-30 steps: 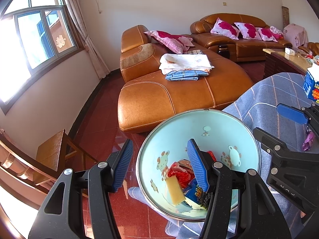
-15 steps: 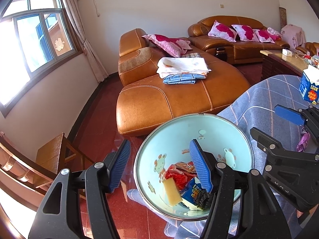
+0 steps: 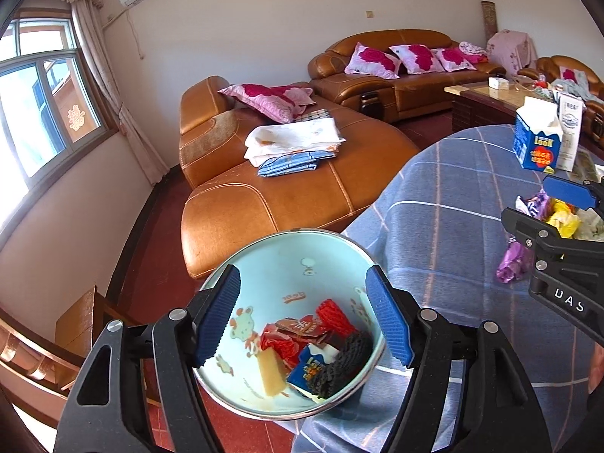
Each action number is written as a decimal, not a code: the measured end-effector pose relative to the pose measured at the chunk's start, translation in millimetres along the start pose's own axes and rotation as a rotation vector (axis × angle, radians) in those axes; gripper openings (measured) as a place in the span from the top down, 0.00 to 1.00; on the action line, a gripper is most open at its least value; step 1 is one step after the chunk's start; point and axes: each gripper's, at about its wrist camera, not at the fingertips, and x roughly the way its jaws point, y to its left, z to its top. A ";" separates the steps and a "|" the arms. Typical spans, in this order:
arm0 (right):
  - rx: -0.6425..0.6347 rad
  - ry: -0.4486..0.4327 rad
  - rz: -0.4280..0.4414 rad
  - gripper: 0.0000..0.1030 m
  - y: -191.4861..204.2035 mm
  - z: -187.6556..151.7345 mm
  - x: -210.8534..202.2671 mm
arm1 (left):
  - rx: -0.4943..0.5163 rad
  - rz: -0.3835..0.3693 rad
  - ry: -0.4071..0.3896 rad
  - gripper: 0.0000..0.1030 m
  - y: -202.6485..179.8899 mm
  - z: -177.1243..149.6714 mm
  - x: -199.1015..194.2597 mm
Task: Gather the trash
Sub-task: 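Move both tools back over the table toward the plastic wrappers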
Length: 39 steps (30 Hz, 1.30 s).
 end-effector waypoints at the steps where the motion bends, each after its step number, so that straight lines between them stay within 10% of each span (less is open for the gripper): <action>1: 0.012 0.006 -0.014 0.39 -8.1 -2.7 -2.3 | 0.013 -0.012 -0.006 0.33 -8.3 1.1 -1.8; 23: 0.279 0.089 -0.266 0.39 -155.2 -84.5 -63.3 | 0.202 -0.157 -0.071 0.26 -132.4 21.0 -4.9; 34: 0.301 0.182 -0.236 0.36 -164.7 -97.4 -43.2 | 0.277 -0.192 0.056 0.27 -165.6 10.4 38.7; 39: 0.306 0.182 -0.226 0.36 -164.4 -97.7 -43.4 | 0.287 -0.219 0.075 0.46 -170.4 8.3 43.5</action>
